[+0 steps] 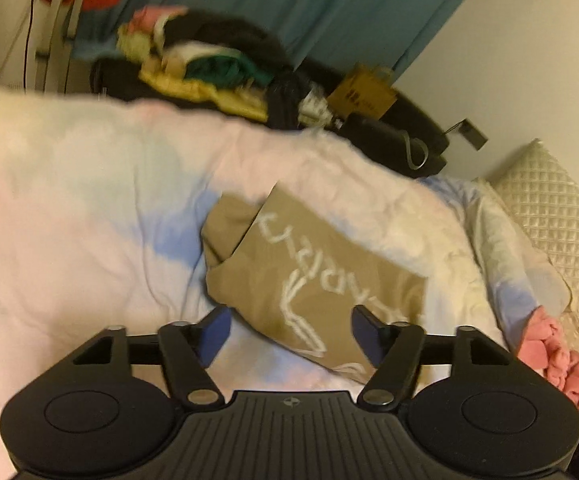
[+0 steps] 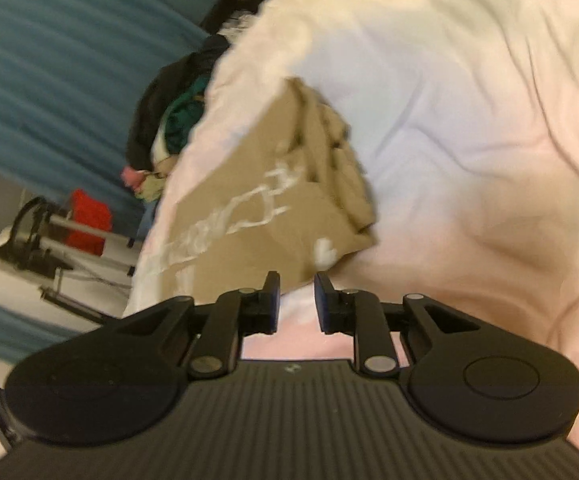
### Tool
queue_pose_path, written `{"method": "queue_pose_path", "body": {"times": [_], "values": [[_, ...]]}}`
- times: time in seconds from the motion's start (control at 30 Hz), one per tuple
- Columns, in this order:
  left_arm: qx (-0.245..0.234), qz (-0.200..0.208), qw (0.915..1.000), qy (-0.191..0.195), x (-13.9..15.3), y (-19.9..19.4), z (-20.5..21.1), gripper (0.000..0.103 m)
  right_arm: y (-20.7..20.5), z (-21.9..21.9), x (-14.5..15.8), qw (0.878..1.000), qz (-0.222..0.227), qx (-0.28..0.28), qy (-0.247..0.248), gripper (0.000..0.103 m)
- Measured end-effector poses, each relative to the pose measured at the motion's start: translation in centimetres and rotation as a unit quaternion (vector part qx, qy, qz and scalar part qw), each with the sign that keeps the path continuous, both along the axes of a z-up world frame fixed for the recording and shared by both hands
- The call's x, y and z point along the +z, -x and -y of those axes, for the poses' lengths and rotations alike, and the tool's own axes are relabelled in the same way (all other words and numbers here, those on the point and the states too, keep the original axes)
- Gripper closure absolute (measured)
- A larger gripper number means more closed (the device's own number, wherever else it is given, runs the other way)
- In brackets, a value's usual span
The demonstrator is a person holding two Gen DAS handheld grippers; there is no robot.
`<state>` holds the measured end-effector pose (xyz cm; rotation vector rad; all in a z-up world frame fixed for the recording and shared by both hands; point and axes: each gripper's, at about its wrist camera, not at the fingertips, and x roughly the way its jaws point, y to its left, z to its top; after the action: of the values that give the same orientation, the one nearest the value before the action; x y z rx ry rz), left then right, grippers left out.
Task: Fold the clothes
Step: 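Open both grippers and withdraw from the folded shirt bundle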
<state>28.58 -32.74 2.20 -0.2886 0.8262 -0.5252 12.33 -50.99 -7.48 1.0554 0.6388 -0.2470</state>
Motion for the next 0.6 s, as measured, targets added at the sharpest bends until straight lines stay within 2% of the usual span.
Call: {"method": "queue_pose_path", "body": {"times": [0.2,0.43,0.47,0.53,0.57,0.6], "values": [[-0.018,0.076,0.9968,-0.019,7.9,8.6,-1.8,0.025,4.4,-3.5,7.7,0.995,0.038,0.040,0.086,0.081],[-0.027,0.155,0.9873,-0.020,15.3,17.6,-3.6,0.009,10.5,-7.9,15.7,0.975,0.083,0.069,0.196,0.079],[-0.028,0.167,0.9854,-0.020,16.0,18.7,-3.9,0.004,11.4,-8.3,16.4,0.971,0.091,0.069,0.209,0.073],[-0.030,0.190,0.9809,-0.027,16.9,20.9,-4.4,0.001,13.3,-9.3,17.9,0.964,0.107,0.069,0.235,0.050],[-0.033,0.198,0.9792,-0.030,17.3,22.0,-4.6,0.000,14.2,-9.7,18.4,0.961,0.115,0.069,0.244,0.032],[-0.035,0.202,0.9783,-0.032,17.5,22.9,-4.8,0.000,15.0,-10.1,18.6,0.959,0.122,0.068,0.248,0.025]]}}
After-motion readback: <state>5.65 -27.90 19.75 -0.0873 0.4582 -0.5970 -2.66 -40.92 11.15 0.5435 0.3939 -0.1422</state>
